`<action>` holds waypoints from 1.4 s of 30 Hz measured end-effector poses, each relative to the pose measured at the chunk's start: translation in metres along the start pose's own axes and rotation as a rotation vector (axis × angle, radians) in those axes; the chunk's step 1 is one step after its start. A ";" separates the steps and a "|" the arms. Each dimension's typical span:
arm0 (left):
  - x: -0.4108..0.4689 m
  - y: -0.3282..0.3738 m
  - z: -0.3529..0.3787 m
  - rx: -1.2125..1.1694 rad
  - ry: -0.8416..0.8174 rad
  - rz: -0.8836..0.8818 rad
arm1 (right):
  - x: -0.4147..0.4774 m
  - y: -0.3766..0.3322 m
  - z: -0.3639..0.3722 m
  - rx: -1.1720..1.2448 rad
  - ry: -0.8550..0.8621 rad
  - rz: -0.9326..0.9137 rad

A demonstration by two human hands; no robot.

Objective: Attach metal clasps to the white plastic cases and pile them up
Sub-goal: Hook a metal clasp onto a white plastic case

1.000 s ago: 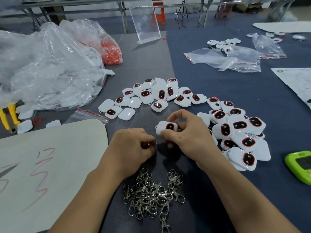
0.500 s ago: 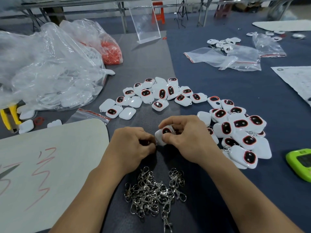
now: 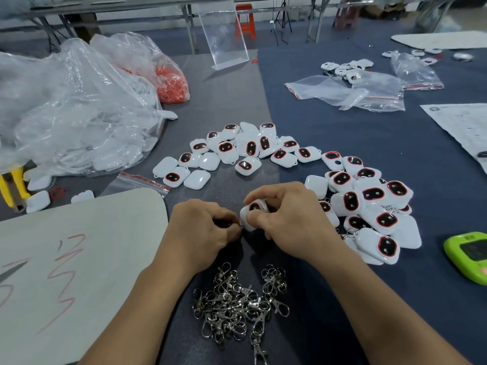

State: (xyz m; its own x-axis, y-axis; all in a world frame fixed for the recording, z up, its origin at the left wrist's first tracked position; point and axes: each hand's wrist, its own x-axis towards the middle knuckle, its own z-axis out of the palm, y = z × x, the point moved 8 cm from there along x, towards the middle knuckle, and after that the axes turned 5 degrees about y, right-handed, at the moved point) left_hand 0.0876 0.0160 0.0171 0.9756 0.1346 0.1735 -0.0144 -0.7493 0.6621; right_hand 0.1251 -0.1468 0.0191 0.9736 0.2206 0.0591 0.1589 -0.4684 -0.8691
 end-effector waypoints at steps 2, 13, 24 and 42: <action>-0.001 -0.001 -0.001 0.016 0.018 -0.008 | 0.000 0.003 0.001 0.012 -0.001 0.017; -0.002 -0.003 -0.011 -0.173 0.134 0.014 | 0.000 0.019 0.013 0.392 -0.034 0.249; 0.003 0.002 -0.006 -0.589 0.031 -0.010 | -0.006 0.019 0.013 0.771 -0.132 0.501; -0.006 0.013 -0.010 -0.392 0.222 0.030 | -0.005 0.014 0.016 0.889 -0.016 0.470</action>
State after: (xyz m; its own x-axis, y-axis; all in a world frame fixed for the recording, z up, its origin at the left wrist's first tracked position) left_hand 0.0797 0.0119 0.0318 0.9034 0.2845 0.3208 -0.1657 -0.4583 0.8732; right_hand 0.1199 -0.1409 -0.0010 0.9027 0.1919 -0.3850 -0.4272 0.2959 -0.8543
